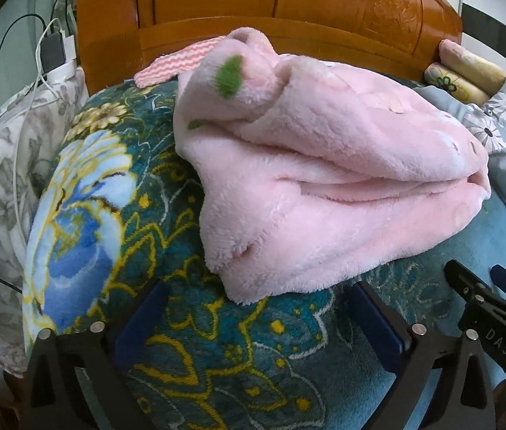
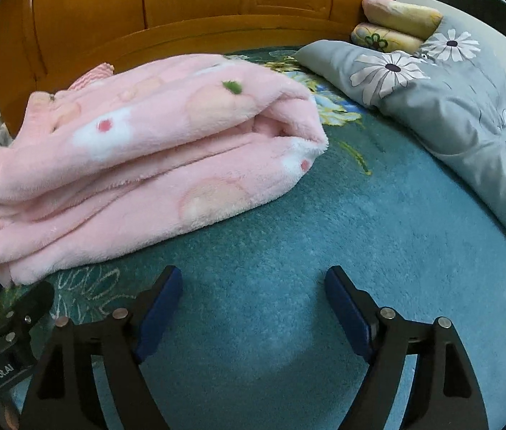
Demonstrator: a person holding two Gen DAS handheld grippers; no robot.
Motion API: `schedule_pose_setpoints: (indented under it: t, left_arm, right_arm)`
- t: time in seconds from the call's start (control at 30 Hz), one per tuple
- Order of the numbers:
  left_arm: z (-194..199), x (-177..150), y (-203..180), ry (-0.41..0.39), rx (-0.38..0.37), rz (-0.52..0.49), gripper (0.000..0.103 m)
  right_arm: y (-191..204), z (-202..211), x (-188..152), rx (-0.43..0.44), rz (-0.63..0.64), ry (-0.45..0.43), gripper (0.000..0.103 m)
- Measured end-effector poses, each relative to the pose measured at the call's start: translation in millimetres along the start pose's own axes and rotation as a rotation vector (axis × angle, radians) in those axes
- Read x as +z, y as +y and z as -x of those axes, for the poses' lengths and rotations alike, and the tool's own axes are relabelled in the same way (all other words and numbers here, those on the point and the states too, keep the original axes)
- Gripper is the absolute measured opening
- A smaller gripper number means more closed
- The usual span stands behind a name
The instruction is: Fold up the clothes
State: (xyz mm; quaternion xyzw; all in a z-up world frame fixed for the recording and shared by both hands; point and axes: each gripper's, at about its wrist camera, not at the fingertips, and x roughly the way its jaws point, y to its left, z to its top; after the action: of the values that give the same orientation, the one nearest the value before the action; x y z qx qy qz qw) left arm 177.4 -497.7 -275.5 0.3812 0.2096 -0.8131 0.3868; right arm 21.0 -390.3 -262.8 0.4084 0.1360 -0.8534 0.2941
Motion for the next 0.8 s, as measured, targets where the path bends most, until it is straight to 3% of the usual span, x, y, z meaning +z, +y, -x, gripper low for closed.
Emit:
schedule_pose_setpoints:
  t: [0.37, 0.8]
  left_arm:
    - [-2.2, -0.2, -8.7, 0.013, 0.041, -0.027, 0.103]
    - [4.0, -5.2, -21.2, 0.009, 0.030, -0.030, 0.103]
  right_arm:
    - [4.7, -1.2, -2.0, -0.019, 0.015, 0.003, 0.085]
    - [6.3, -2.4, -2.2, -0.046, 0.014, 0.010, 0.091]
